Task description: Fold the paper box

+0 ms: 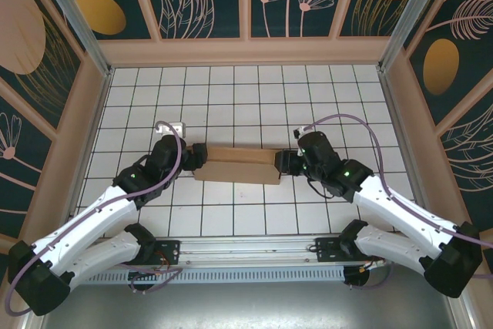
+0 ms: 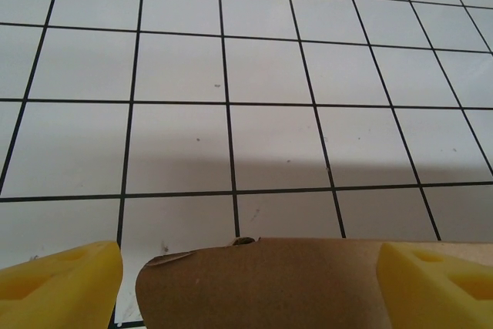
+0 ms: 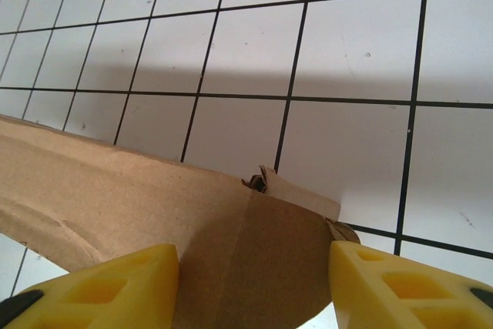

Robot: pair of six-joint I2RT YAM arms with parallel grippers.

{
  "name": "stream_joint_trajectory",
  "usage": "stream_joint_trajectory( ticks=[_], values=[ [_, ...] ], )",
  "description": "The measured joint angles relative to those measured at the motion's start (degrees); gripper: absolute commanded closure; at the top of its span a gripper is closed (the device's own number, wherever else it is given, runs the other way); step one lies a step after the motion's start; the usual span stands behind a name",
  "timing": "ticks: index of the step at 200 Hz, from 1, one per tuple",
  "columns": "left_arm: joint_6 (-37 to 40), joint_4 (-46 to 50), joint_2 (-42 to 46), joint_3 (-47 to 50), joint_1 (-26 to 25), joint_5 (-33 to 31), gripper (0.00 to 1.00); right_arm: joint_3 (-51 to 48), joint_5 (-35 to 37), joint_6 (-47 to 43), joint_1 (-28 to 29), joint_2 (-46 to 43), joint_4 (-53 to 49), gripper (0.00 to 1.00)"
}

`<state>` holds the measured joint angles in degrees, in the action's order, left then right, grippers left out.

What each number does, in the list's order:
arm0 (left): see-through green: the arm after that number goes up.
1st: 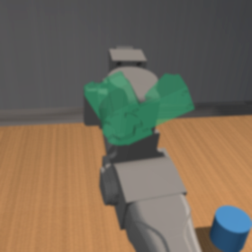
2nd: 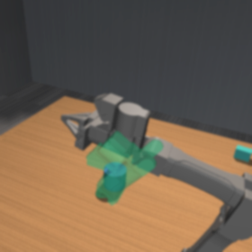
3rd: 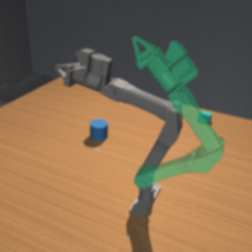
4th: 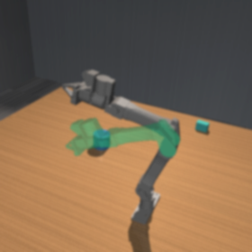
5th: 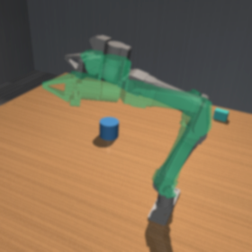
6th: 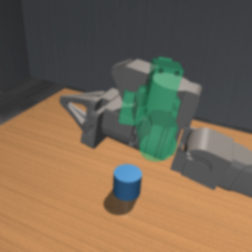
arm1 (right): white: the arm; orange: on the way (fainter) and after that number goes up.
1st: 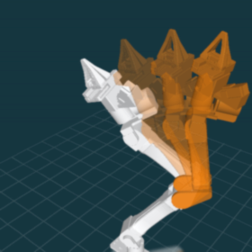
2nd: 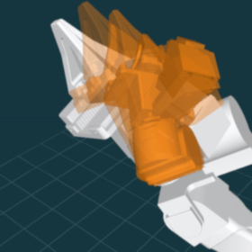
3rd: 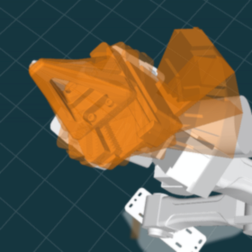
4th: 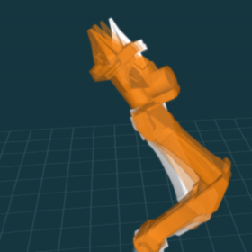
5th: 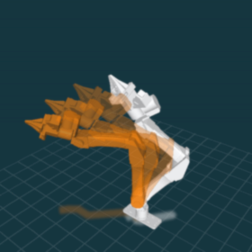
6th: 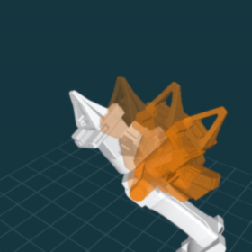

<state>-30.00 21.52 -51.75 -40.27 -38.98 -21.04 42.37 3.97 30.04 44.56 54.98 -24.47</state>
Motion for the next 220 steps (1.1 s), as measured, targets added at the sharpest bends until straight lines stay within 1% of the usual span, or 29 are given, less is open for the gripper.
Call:
stream_joint_trajectory(
  ticks=[42,79,90,102,136,154,188,220],
  values=[
    [-0.02,-0.02,0.02,0.68,0.0,-0.46,0.15,0.0,1.46,-0.15,0.72,0.31,0.04,0.47],
    [-0.2,-0.02,0.02,1.79,0.0,0.24,0.22,0.0,1.99,-0.13,0.94,0.31,0.07,0.48],
    [-0.35,-0.11,0.11,2.03,0.0,0.72,0.23,0.0,1.99,-0.15,0.94,0.31,0.11,0.49],
    [-0.55,-0.5,0.39,2.58,0.0,1.18,0.27,-0.04,1.97,-0.13,0.94,0.31,0.26,0.51],
    [-2.89,-4.24,1.2,4.7,0.37,3.85,0.36,-0.68,1.73,-0.07,0.98,0.31,1.77,0.53],
    [-4.35,-6.86,1.4,6.14,0.79,5.18,0.38,-1.31,1.49,0.17,0.98,0.31,3.15,0.54],
    [-7.23,-10.91,2.6,8.63,1.29,7.28,0.45,-3.54,-0.92,1.42,0.11,-0.31,6.95,0.55],
    [-9.29,-13.84,4.15,10.91,1.62,8.83,0.52,-7.1,-7.82,4.07,-3.15,-1.14,13.07,0.58]
  ],
)
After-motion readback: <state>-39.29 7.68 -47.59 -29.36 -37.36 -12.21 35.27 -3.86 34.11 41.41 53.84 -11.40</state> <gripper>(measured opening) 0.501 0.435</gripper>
